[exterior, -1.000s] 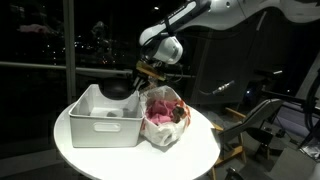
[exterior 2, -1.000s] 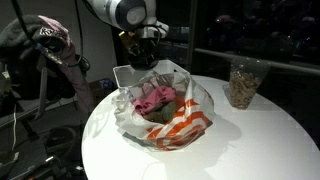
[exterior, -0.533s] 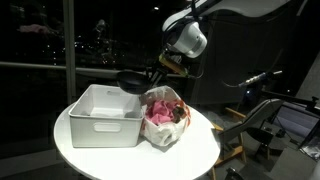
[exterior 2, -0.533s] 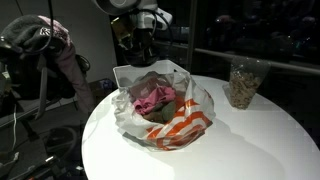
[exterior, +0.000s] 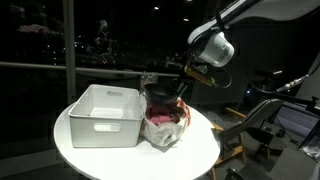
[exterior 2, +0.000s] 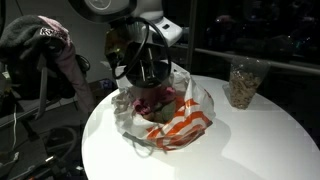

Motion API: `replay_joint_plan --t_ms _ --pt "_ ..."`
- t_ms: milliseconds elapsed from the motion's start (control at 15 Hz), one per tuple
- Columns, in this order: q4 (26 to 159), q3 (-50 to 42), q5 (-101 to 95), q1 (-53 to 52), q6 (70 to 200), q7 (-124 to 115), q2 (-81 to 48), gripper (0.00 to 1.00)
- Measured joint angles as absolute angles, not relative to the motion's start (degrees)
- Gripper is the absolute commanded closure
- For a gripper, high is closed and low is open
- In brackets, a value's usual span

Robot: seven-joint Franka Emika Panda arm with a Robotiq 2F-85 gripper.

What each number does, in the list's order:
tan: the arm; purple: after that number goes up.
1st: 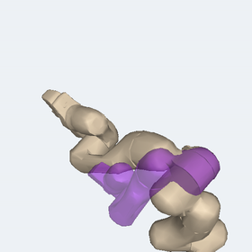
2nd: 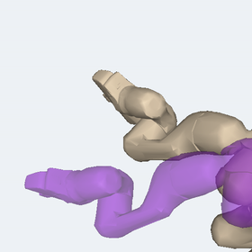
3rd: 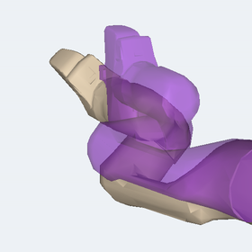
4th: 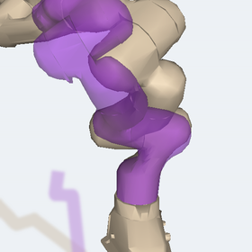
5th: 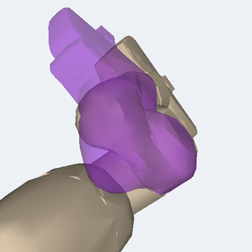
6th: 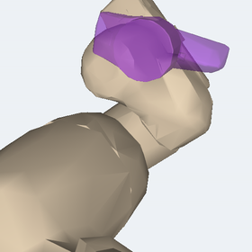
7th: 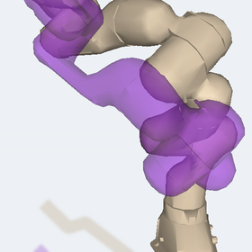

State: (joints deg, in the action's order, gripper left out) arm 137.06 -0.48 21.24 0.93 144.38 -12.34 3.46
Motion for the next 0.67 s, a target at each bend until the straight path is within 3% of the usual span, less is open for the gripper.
replay_joint_plan --t_ms 333,667 --pt "138.9 -1.8 18.0 2.4 144.5 -16.6 0.7 0.97" --pt "135.6 -1.9 -0.6 2.0 144.3 -36.0 -5.6 0.98"
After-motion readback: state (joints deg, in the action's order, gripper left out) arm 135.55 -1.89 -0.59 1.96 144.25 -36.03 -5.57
